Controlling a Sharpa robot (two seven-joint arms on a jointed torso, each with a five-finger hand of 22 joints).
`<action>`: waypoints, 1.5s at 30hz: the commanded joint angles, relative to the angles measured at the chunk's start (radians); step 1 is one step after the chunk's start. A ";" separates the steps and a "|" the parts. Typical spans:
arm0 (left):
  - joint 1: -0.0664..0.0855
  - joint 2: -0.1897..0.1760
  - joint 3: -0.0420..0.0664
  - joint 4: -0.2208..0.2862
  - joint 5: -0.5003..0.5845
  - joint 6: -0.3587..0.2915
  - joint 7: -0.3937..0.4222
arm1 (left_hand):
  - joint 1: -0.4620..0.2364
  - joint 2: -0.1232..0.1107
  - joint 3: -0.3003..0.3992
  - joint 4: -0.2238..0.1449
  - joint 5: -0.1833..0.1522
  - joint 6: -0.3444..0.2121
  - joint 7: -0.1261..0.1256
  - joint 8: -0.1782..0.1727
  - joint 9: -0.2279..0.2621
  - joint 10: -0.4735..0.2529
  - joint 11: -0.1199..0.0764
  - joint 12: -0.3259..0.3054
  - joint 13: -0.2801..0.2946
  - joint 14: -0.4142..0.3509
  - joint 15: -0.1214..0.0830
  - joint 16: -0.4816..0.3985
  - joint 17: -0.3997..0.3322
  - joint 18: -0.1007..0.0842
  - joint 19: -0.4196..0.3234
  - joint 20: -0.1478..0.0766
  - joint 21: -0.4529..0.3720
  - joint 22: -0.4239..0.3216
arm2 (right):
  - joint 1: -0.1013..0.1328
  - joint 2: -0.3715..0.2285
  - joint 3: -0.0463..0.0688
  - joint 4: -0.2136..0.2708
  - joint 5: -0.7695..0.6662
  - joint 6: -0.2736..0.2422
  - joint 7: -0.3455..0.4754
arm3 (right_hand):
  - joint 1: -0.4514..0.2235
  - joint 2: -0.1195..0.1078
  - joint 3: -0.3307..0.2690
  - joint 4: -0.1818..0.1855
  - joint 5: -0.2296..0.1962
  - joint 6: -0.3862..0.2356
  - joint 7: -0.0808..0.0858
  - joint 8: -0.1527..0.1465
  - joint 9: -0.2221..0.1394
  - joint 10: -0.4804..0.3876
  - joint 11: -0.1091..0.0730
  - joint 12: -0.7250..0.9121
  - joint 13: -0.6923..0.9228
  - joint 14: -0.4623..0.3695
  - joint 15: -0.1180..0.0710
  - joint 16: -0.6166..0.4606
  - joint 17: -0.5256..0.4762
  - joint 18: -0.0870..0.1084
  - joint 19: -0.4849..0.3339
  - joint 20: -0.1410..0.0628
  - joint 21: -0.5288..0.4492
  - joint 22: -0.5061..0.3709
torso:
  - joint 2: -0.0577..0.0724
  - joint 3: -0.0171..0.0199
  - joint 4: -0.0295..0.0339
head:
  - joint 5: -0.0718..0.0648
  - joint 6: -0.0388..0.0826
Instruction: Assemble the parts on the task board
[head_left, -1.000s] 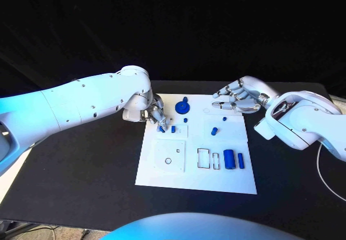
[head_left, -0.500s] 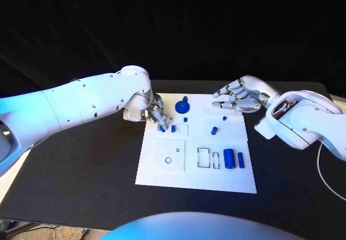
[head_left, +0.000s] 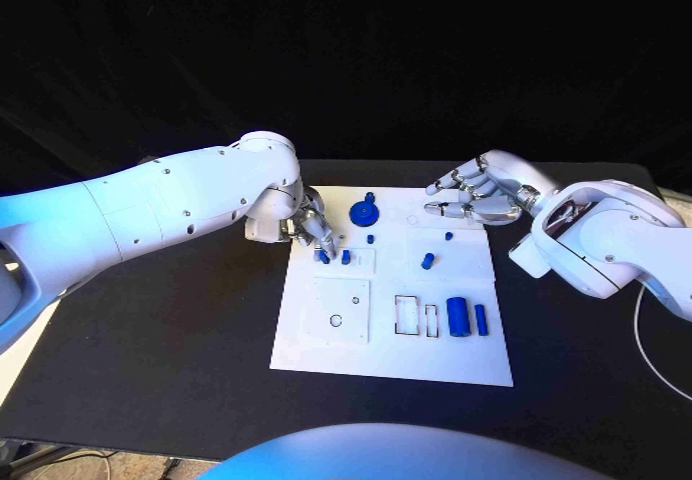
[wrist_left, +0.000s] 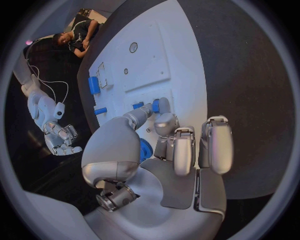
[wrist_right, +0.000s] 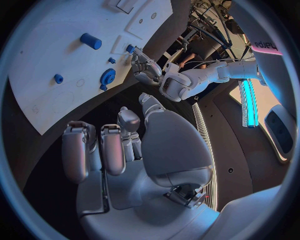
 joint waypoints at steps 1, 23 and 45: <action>-0.022 0.005 -0.013 0.002 -0.006 0.015 -0.146 | -0.021 -0.004 -0.080 0.031 -0.007 0.006 0.004 -0.012 0.001 -0.002 -0.006 -0.001 0.002 0.107 -0.006 0.003 0.263 0.006 0.033 0.001 -0.007 0.145 | -0.001 0.000 0.000 0.002 -0.009 0.011 0.008 | 0.008 0.000 -0.006 0.001 0.004 0.001 0.001 -0.002 -0.001 -0.007 -0.001 -0.007 -0.002 0.056 -0.005 -0.005 0.055 0.014 -0.006 0.000 -0.006 -0.002 | 0.000 0.0003 0.0003 | 0.000 0.000; -0.024 0.000 -0.013 0.001 -0.014 -0.006 -0.146 | 0.017 0.025 -0.277 0.090 -0.009 0.023 0.002 -0.035 0.020 -0.001 -0.008 0.005 0.011 0.107 -0.007 0.003 0.263 0.005 0.037 -0.002 -0.005 0.152 | -0.001 -0.003 0.000 0.004 -0.009 0.011 0.009 | 0.008 0.000 -0.006 0.001 0.004 0.001 0.001 -0.002 -0.001 -0.007 0.000 -0.007 -0.002 0.056 -0.005 -0.005 0.054 0.013 -0.006 0.000 -0.006 -0.002 | 0.000 -0.0001 -0.0010 | 0.000 0.004; -0.017 -0.147 0.013 0.143 0.155 -0.479 0.135 | 0.174 0.040 -0.526 0.199 0.021 -0.138 0.078 -0.115 -0.032 -0.287 0.060 -0.336 -0.341 0.018 0.045 -0.177 0.057 0.098 -0.165 0.043 -0.433 -0.176 | -0.001 -0.002 0.000 0.000 -0.009 0.013 0.009 | 0.007 -0.001 -0.009 0.003 0.007 0.001 0.001 -0.002 -0.001 -0.007 0.000 -0.007 -0.003 0.056 -0.005 -0.006 0.054 0.014 -0.006 0.000 -0.007 -0.002 | 0.000 -0.0014 0.0005 | -0.017 0.021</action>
